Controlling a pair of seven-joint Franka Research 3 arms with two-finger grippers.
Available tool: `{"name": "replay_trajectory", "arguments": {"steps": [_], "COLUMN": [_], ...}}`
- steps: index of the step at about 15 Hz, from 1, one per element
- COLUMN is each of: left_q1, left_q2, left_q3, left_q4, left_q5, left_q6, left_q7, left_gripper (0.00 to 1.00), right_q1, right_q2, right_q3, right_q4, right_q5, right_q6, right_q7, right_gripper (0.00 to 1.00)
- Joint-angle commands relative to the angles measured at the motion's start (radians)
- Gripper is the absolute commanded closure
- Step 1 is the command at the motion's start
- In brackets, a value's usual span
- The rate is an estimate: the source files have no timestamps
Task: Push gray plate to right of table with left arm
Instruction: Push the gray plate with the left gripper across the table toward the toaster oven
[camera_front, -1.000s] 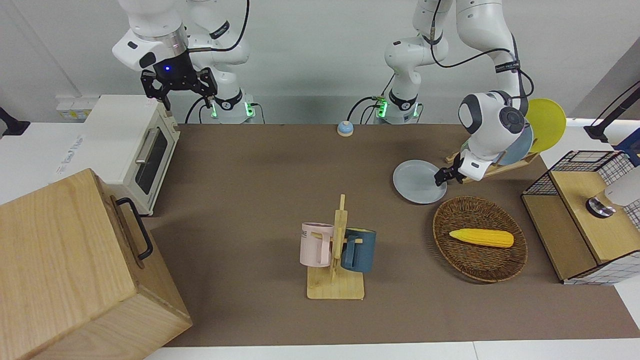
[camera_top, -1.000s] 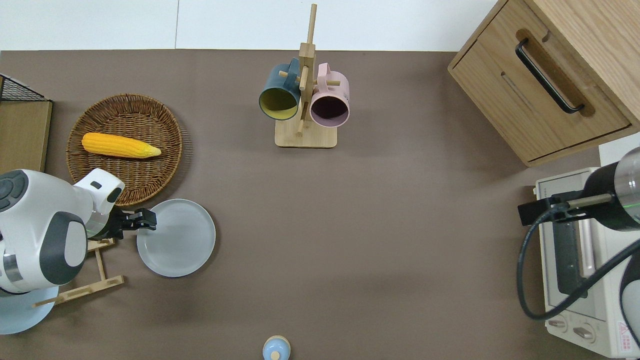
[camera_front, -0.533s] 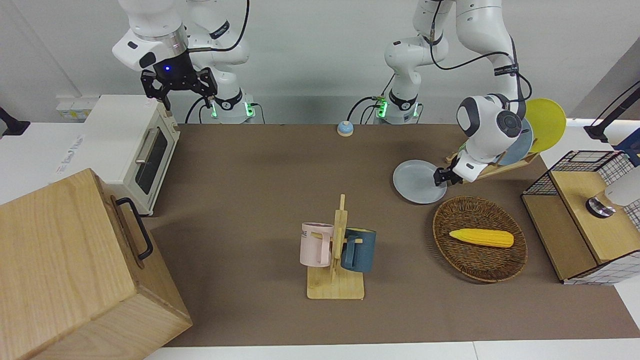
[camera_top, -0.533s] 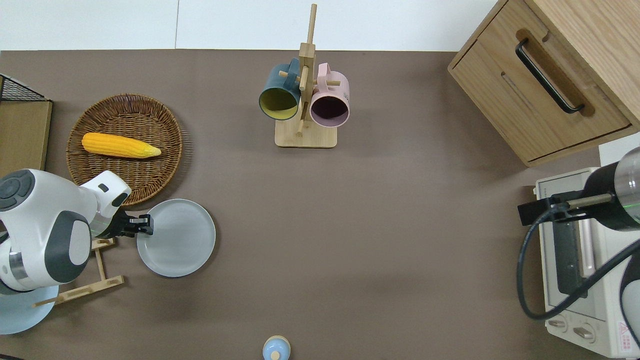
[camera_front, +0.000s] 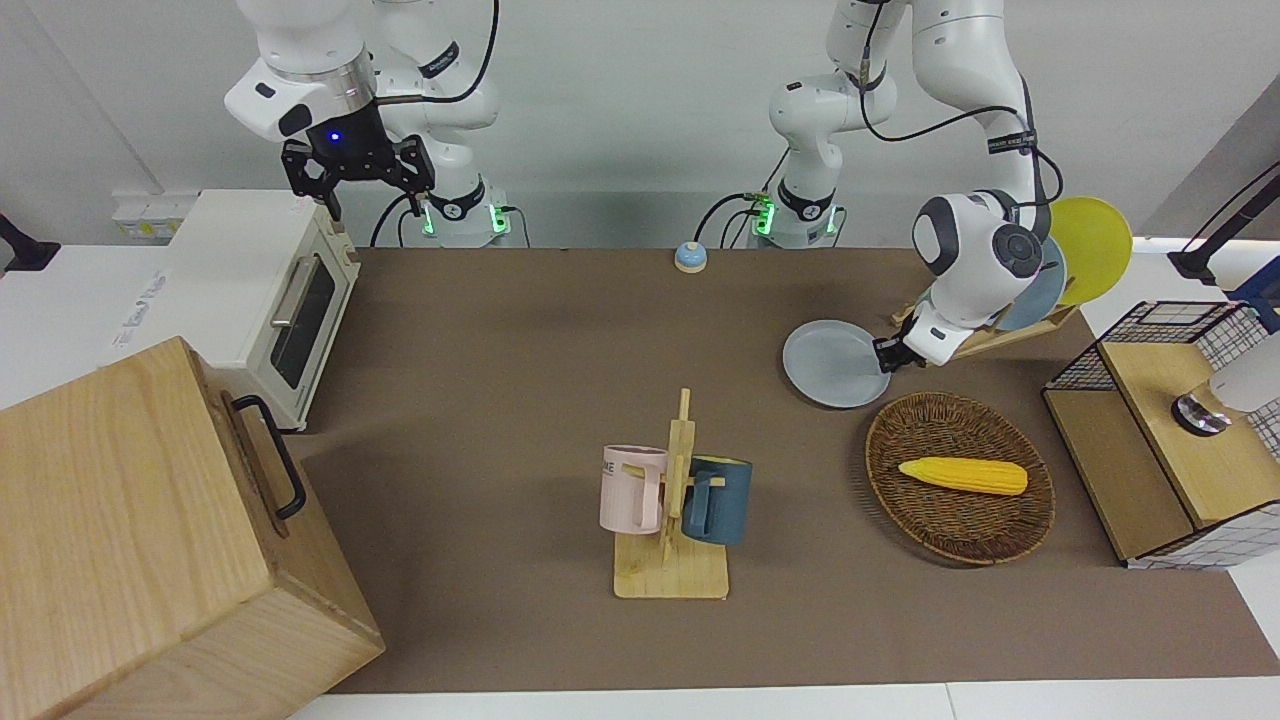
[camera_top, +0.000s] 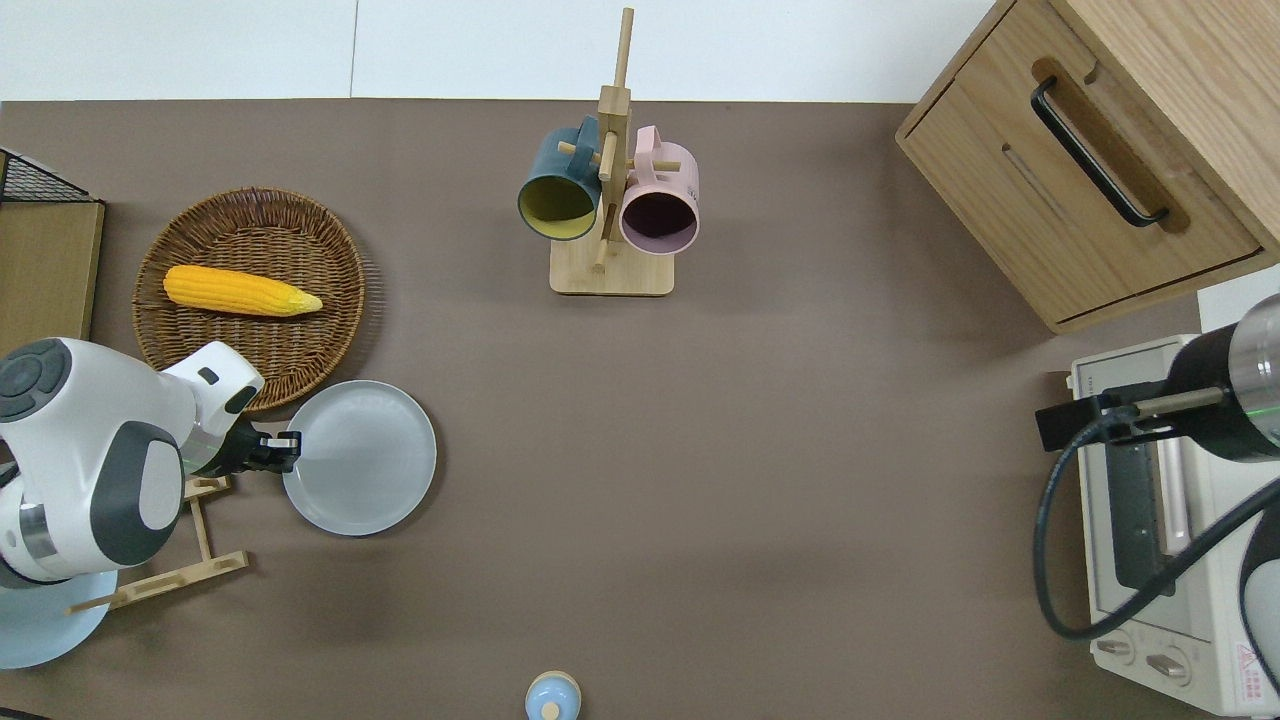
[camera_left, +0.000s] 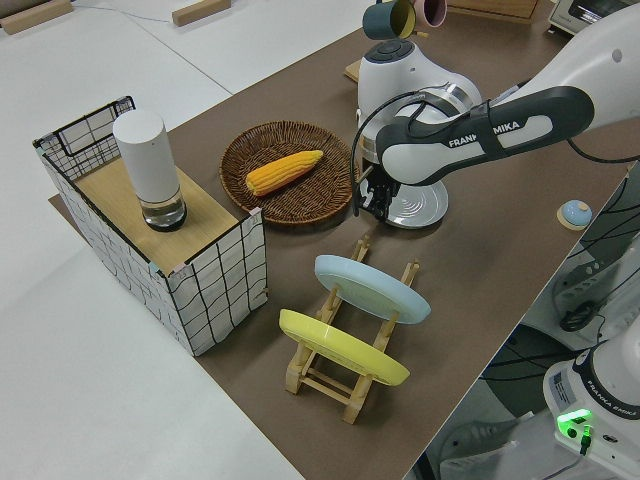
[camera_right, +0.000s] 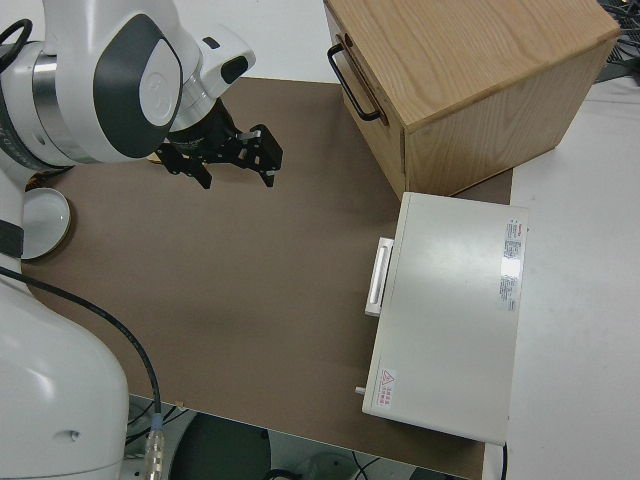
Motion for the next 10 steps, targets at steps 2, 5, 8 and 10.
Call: {"name": "replay_trajectory", "arguments": {"steps": [2, 5, 8, 10], "left_q1": [-0.032, -0.083, -0.16, -0.218], "left_q2": [0.004, 0.002, 0.001, -0.002], "left_q3": [0.0, -0.001, -0.001, -0.001], "left_q4": [-0.013, -0.013, -0.013, -0.014], "left_q5": [0.015, 0.012, 0.004, 0.002], "left_q6": [0.012, -0.005, -0.03, -0.039], "left_q7": [-0.042, -0.074, -0.139, -0.201], "left_gripper": [1.0, 1.0, 1.0, 1.0], "right_q1": [-0.008, -0.008, -0.008, -0.008], "right_q2": [-0.01, -0.01, -0.01, -0.01], "right_q3": [0.005, 0.005, 0.005, 0.005], "right_q4": [-0.004, -0.004, -0.004, -0.004], "right_q5": [0.001, 0.001, 0.001, 0.001], "right_q6": [-0.012, -0.012, -0.012, -0.012], "right_q7": [-0.008, -0.008, -0.008, -0.008], "right_gripper": [0.005, 0.005, 0.005, 0.005]}}
